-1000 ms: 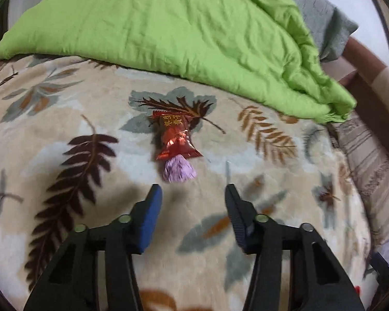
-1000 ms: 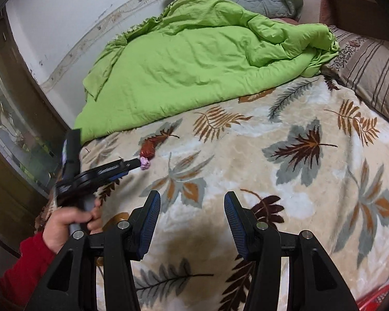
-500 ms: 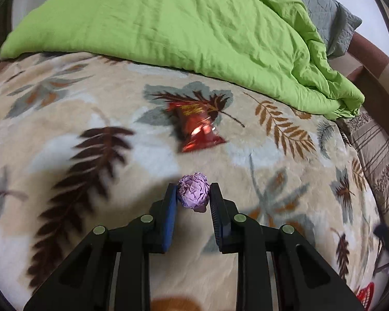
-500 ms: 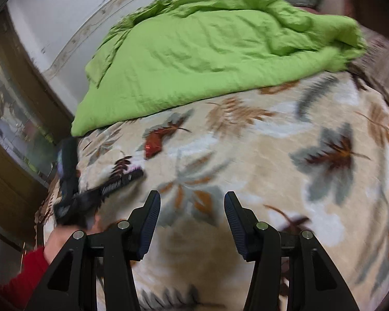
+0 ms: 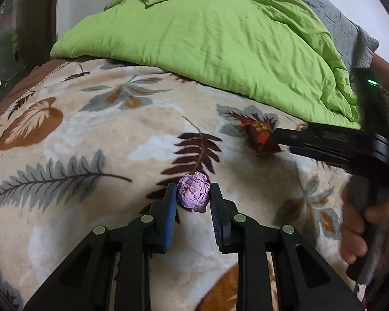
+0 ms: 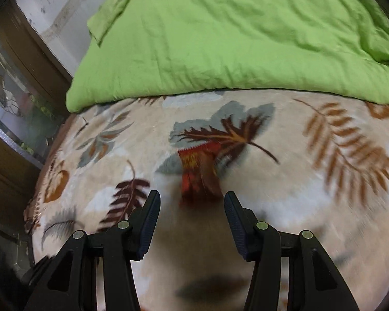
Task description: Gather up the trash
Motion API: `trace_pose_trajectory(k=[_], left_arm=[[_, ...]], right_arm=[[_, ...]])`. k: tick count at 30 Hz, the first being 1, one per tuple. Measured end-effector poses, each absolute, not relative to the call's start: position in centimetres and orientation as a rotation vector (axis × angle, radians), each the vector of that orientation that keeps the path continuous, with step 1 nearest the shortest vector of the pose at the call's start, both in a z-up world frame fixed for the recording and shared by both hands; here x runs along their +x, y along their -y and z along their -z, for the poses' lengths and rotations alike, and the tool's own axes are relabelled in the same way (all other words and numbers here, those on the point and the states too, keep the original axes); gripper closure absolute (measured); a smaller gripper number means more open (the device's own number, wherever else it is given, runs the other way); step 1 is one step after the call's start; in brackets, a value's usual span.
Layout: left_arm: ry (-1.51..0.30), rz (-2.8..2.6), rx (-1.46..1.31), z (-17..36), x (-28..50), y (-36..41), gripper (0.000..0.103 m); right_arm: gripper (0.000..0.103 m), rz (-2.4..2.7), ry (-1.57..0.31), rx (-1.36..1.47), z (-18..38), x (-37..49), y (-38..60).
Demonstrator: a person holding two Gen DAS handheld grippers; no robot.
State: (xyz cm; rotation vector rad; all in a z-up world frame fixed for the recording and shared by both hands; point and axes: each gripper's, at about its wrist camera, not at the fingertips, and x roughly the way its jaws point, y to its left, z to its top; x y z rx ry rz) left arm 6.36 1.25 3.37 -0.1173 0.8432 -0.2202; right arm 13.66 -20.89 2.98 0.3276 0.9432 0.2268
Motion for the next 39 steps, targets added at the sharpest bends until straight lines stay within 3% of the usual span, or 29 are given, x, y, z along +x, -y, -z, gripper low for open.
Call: trace_pose_trajectory(k=[4, 5, 6, 10, 17, 28, 39], left_arm=[[-0.841, 0.219, -0.124, -3.2, 6.7, -1.8, 0.079], [-0.844, 0.217, -0.128, -3.1, 6.8, -1.9, 0.079], [-0.847, 0.217, -0.133, -3.1, 6.8, -2.0, 0.079], [-0.847, 0.218, -0.143, -3.1, 6.7, -2.4, 0.079], [-0.814, 0.257, -0.087, -4.5, 3.8, -0.6, 0.079], [-0.736, 0.3, 0.076, -6.2, -7.2, 1.7, 0.079], [-0.697, 0.308, 0.152, -6.8, -12.0, 2.4, 0.079]], right_arm=[[0.049, -0.181, -0.996, 0.304, -1.1, 16.8, 19.7], [0.059, -0.166, -1.005, 0.297, -0.7, 17.0, 19.6], [0.062, -0.157, -1.011, 0.295, -0.4, 17.1, 19.6], [0.066, -0.15, -0.98, 0.323, -1.0, 14.8, 20.1], [0.066, -0.149, -0.91, 0.302, -3.8, 5.2, 20.8], [0.066, -0.13, -0.81, 0.277, -6.2, -10.6, 22.1], [0.066, -0.071, -0.769, 0.274, -6.0, -16.5, 22.4]])
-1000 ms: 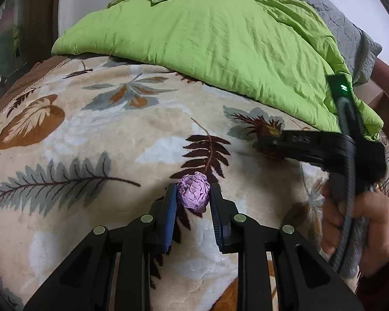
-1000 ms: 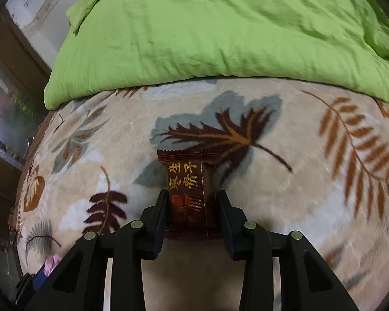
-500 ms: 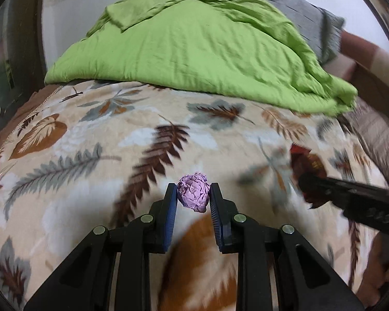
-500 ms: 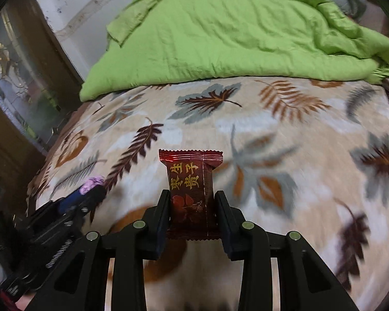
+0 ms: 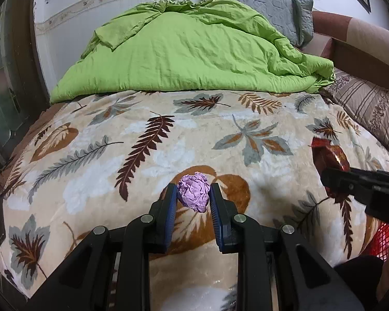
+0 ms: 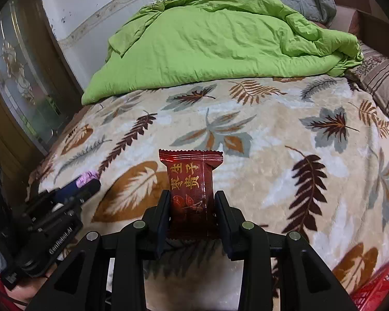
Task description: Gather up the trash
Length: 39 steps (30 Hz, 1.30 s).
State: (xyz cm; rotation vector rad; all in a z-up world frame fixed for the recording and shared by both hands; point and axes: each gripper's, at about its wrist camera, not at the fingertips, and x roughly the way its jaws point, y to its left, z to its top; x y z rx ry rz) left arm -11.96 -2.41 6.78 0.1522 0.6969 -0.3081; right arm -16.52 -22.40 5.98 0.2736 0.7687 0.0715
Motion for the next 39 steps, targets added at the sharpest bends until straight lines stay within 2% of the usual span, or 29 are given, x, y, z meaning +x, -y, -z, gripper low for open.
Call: trace_pose_trajectory(k=[23, 30, 39], left_arm=[[-0.706, 0.383, 0.116, -7.1, -12.2, 3.5, 0.079], [-0.735, 0.637, 0.061, -9.3, -14.3, 7.2, 0.079], [-0.796, 0.969, 0.092, -11.3, -19.8, 17.1, 0.079]], right_arm=[[0.066, -0.042, -0.758, 0.342, -5.9, -18.1, 23.8], [0.066, 0.033, -0.736, 0.412, -7.3, -24.6, 28.4], [0.066, 0.32, -0.679, 0.598, -7.5, -36.8, 38.9]])
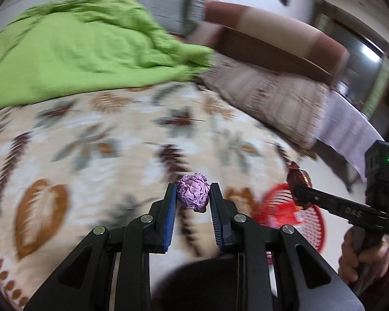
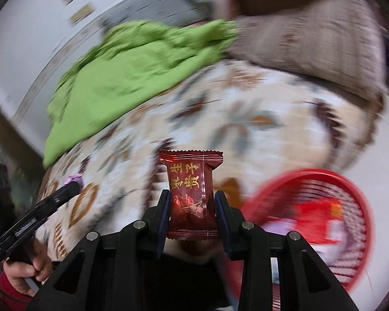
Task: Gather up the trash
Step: 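Carry both wrappers in both grippers over the red basket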
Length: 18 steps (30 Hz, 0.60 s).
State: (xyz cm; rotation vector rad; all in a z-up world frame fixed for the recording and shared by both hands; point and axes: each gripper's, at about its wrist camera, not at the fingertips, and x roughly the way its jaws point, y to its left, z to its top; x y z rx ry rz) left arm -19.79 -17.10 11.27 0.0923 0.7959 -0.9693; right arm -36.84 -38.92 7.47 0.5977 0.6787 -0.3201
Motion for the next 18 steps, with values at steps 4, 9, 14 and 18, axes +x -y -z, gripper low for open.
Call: trace_pose_trajectory(k=[4, 9, 14, 18], left_arm=[[-0.838, 1.141, 0.15, -11.3, -23.8, 23.2, 0.079], [-0.903, 1.278, 0.229, -9.8, -28.1, 29.2, 0.079], [-0.933, 1.327, 0.291, -8.8, -30.2, 31.5, 0.048], [-0.893, 1.34, 0.275, -9.7, -30.4, 30.7, 0.04]], right_arm=[[0.066, 0.447, -0.66, 0.63, -7.3, -41.7, 42.4], [0.064, 0.517, -0.672, 0.685, -6.1, -45.1, 44.8], [0.043, 0.551, -0.701, 0.732, -4.9, -46.6, 45.0], [0.039, 0.611, -0.696, 0.707, -5.6, -47.3, 44.3]])
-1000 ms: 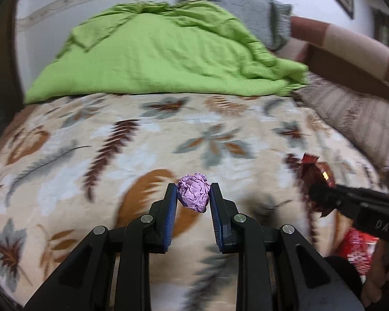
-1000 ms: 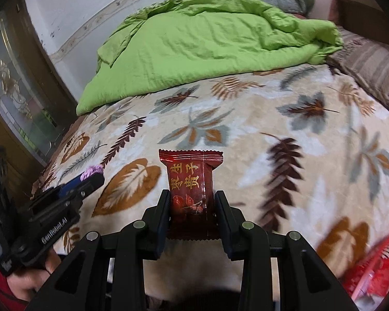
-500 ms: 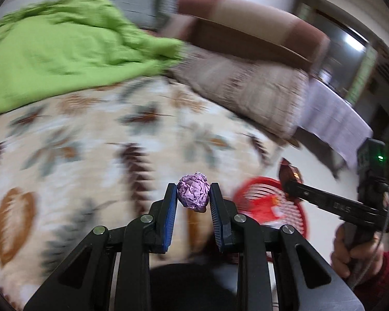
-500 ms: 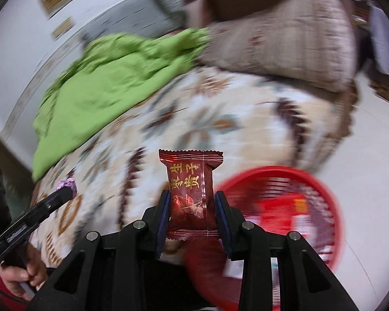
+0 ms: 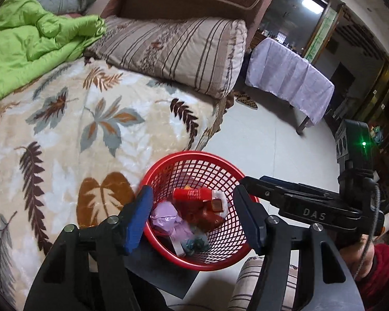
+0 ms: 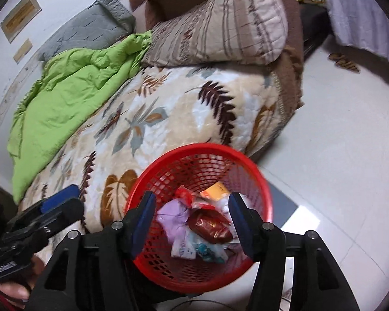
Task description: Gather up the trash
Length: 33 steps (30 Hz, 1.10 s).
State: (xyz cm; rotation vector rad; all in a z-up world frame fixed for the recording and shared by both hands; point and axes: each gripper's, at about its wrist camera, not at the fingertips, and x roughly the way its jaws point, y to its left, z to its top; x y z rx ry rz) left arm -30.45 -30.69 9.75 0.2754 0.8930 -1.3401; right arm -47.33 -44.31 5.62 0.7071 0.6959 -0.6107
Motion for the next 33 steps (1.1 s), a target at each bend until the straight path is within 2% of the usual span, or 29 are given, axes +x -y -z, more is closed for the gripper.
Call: trace_pose_trajectory(k=[3, 5, 9, 10, 16, 27, 33], left_arm=[[-0.864, 1.309, 0.269, -10.9, -30.0, 28.8, 0.034], [-0.829, 1.266, 0.269, -11.7, -29.5, 27.1, 0.021], [-0.734, 1.166, 0.287, -12.8, -28.9, 22.3, 0.016], [-0.718, 1.139, 0.293, -12.9, -28.6, 21.3, 0.014], [-0.653, 0.909, 0.328, -12.7, -27.4, 15.4, 0.006], [-0.441, 0.739, 0.376, -13.6, -28.8, 11.4, 0.005], [-0.422, 0.712, 0.357, -13.8, -28.8, 11.3, 0.004]], right_arm=[[0.03, 0.709, -0.697, 0.621, -7.4, -47.0, 42.4], [0.016, 0.762, -0.689, 0.567, -8.3, -46.7, 41.2], [0.005, 0.903, -0.608, 0.474, -10.6, -46.3, 37.8], [0.0, 0.947, -0.596, 0.467, -10.9, -46.2, 37.2], [0.0, 1.029, -0.509, 0.462, -12.1, -45.9, 32.9], [0.0, 0.995, -0.586, 0.411, -11.5, -44.2, 29.8], [0.0, 0.992, -0.596, 0.412, -11.4, -44.3, 29.6]])
